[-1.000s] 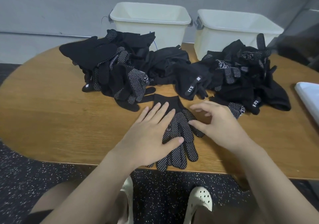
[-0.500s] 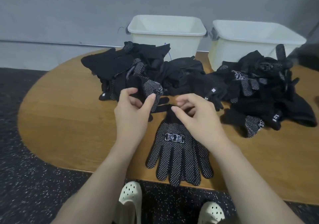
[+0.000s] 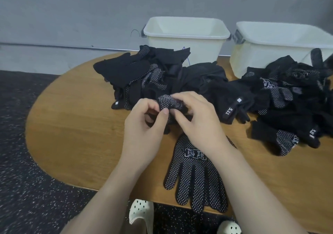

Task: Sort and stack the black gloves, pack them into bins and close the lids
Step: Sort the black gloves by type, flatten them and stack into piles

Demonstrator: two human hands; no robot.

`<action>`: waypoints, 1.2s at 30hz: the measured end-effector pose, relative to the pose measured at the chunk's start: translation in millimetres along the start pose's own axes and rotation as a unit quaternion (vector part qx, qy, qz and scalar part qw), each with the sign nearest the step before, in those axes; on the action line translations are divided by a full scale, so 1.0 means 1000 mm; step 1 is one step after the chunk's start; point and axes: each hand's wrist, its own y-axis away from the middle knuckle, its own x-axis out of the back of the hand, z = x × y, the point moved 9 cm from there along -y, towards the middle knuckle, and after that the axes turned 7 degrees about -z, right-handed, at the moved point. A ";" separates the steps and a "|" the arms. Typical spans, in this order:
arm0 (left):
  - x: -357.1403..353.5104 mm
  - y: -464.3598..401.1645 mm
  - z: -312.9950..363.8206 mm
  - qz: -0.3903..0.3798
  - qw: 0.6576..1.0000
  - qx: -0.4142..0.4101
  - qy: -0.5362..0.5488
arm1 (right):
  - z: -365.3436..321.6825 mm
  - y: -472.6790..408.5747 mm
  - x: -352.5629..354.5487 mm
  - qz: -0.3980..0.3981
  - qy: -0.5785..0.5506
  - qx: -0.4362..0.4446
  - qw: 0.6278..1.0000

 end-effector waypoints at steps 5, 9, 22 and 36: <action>0.002 0.003 -0.010 -0.037 0.988 0.015 0.148 | -0.011 0.008 0.016 0.048 -0.010 0.020 0.999; 0.017 0.003 -0.028 0.028 0.980 0.080 0.179 | -0.012 0.019 0.030 0.057 -0.134 -0.010 0.989; -0.026 0.013 -0.002 -0.168 0.967 0.080 0.174 | 0.010 0.056 0.068 0.013 -0.262 -0.082 0.962; -0.035 0.025 0.012 -0.137 0.981 0.051 0.124 | 0.004 0.075 0.076 -0.021 -0.204 -0.094 0.974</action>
